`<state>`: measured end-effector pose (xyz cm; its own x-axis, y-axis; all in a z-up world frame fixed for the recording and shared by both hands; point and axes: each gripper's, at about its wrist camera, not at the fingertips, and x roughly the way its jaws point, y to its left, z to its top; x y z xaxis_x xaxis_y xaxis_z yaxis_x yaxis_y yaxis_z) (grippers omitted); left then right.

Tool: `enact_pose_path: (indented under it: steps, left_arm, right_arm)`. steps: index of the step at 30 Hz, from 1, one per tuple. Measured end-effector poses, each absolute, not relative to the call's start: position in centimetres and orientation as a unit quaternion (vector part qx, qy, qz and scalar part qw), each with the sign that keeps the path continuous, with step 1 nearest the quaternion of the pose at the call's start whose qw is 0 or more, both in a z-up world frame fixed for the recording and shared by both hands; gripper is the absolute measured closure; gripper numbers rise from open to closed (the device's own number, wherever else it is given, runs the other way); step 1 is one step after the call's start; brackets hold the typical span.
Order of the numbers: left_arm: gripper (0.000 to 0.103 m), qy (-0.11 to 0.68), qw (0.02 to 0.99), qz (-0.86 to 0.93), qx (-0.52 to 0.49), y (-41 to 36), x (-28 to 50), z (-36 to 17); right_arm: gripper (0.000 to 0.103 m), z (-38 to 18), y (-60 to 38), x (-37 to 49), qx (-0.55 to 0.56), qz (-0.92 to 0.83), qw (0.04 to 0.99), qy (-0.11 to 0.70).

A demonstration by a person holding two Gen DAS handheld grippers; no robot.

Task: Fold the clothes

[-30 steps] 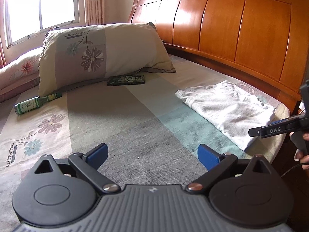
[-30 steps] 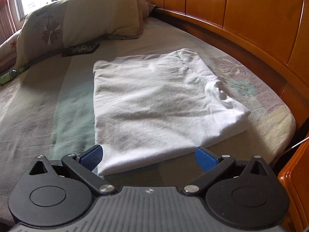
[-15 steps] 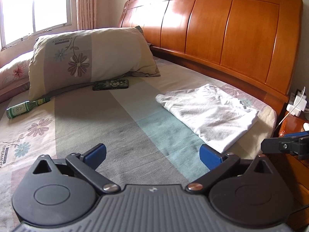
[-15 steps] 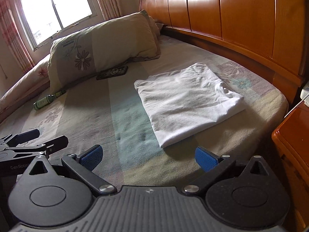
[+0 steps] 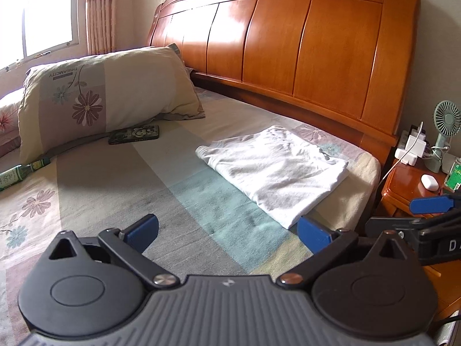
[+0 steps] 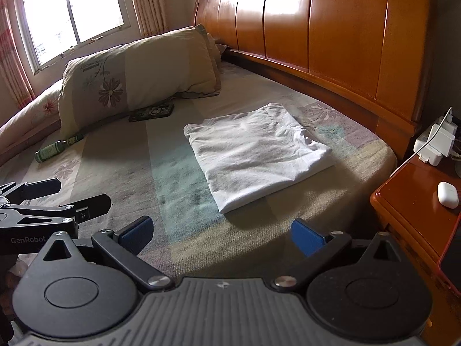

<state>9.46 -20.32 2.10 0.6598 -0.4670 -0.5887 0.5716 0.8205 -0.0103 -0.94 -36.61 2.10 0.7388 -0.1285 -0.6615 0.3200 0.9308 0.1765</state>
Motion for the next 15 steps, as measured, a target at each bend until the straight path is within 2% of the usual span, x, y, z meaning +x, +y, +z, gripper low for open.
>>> enact_pose_path:
  steps: [15]
  left_arm:
    - [0.001,0.315,0.899,-0.289,0.096,-21.13,8.4,2.32]
  right_arm:
    - [0.0,3.02,-35.82,-2.02,0.117,-0.161,0.919,0.339]
